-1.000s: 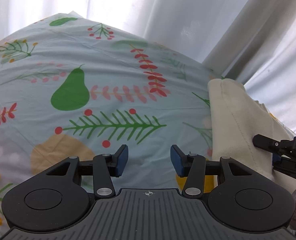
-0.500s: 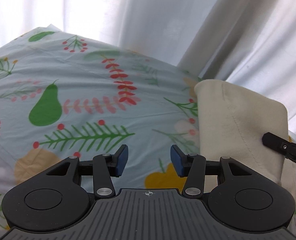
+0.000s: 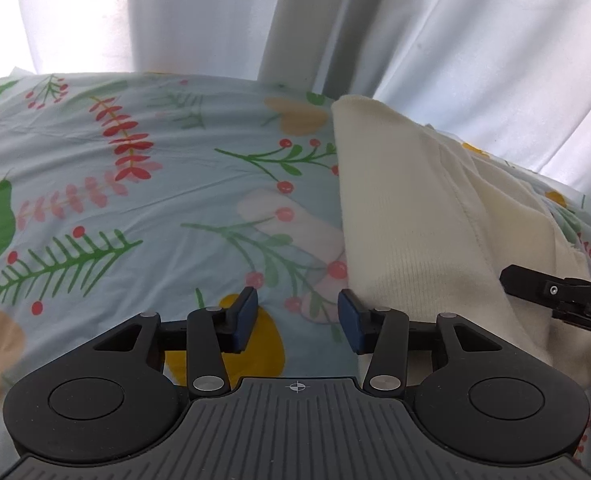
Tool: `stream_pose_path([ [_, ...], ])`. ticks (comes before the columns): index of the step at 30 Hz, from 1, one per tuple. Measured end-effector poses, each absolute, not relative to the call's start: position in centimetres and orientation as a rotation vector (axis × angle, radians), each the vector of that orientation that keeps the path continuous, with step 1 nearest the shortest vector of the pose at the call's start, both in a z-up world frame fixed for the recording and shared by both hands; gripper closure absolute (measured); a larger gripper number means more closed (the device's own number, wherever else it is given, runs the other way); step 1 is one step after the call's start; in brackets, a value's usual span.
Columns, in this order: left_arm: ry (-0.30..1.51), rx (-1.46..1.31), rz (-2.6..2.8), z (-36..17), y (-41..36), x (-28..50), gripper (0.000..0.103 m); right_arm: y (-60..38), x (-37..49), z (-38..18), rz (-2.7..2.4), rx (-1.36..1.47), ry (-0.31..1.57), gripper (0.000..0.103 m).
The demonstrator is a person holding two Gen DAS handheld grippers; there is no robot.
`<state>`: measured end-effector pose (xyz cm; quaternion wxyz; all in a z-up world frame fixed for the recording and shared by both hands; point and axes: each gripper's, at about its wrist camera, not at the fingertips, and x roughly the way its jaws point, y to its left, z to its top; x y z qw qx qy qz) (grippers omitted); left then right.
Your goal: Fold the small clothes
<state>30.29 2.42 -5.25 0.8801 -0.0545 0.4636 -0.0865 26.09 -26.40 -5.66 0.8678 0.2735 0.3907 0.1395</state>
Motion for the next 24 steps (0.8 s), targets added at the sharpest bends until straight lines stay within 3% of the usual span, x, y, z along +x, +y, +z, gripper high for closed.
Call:
stream_pose_path([
  [2, 0.967, -0.119, -0.182, -5.1, 2.5, 30.3, 0.053, -27.2, 26.5, -6.3, 0.310, 0.656, 0.820, 0.066],
  [9, 0.960, -0.105, -0.180, -5.1, 2.3, 29.9, 0.053, -26.7, 28.0, -7.0, 0.344, 0.707, 0.824, 0.067],
  [10, 0.962, -0.107, -0.179, -5.0, 2.4, 29.9, 0.053, -26.5, 28.1, -6.9, 0.343, 0.694, 0.827, 0.071],
  [11, 0.965, -0.111, -0.176, -5.0, 2.4, 29.9, 0.053, -26.3, 28.2, -6.6, 0.332, 0.669, 0.828, 0.086],
  [12, 0.970, -0.120, -0.176, -5.0, 2.5, 29.9, 0.053, -26.0, 28.3, -6.4, 0.314, 0.630, 0.831, 0.089],
  [24, 0.939, -0.112, -0.252, -3.2, 0.7, 29.5, 0.051, -23.5, 25.5, 0.5, 0.102, 0.075, 0.595, 0.091],
])
